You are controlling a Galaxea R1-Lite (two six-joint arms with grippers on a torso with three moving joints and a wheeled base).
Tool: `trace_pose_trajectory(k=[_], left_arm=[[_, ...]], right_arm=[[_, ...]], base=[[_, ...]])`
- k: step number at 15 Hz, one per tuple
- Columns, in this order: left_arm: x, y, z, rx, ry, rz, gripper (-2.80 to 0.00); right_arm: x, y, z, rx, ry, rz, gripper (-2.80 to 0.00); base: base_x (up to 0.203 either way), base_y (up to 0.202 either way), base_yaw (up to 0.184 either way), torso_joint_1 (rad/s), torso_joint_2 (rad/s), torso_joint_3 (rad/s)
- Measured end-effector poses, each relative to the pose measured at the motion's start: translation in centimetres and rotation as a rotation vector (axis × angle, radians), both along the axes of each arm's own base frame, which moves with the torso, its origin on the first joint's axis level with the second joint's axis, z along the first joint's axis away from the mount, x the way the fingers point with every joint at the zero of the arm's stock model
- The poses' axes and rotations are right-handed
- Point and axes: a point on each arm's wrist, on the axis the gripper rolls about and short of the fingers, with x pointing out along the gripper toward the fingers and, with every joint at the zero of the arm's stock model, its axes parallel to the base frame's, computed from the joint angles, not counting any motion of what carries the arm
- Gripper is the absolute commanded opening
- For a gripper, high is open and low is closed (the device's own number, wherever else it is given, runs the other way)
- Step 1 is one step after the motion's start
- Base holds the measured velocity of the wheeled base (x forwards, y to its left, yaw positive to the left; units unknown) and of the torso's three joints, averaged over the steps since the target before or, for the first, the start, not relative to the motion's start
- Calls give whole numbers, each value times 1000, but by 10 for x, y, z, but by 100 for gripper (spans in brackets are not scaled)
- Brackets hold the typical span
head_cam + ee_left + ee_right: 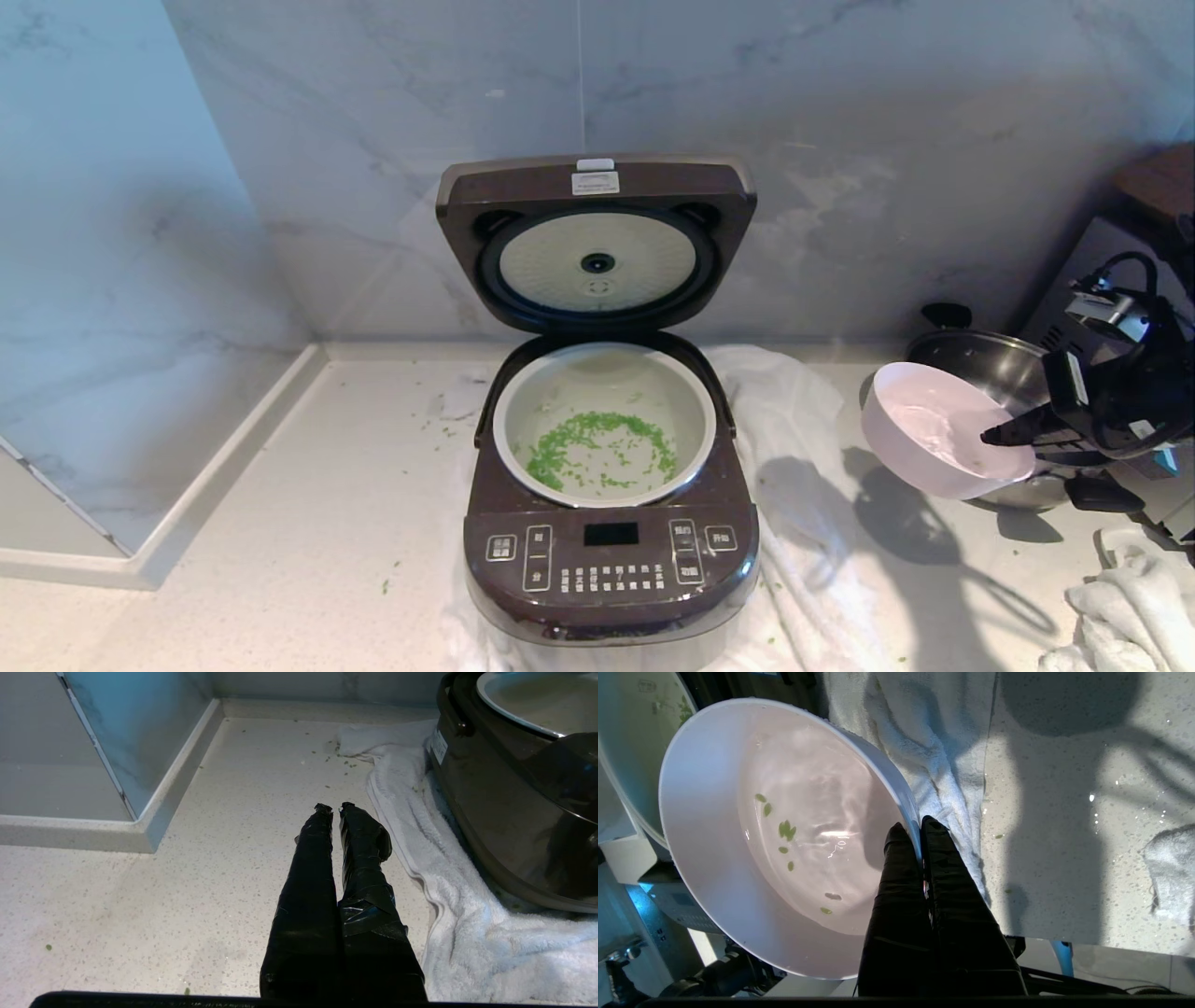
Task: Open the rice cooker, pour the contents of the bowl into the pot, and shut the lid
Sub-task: Pour the water from the bowl into the rice cooker
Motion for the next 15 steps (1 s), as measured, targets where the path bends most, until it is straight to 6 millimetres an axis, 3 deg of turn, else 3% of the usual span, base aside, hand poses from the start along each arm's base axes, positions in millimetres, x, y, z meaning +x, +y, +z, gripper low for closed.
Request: trace_pose_trajectory(k=[8,15], left_arm=[[0,0,0,0,0,0,-280],[0,0,0,0,-1,0,-280]], right_arm=[[29,49,18,14,37,-34,-280],[62,102,15,-31,51,-82,-280]], base=[[0,0,0,0,0,0],[0,0,0,0,0,0]])
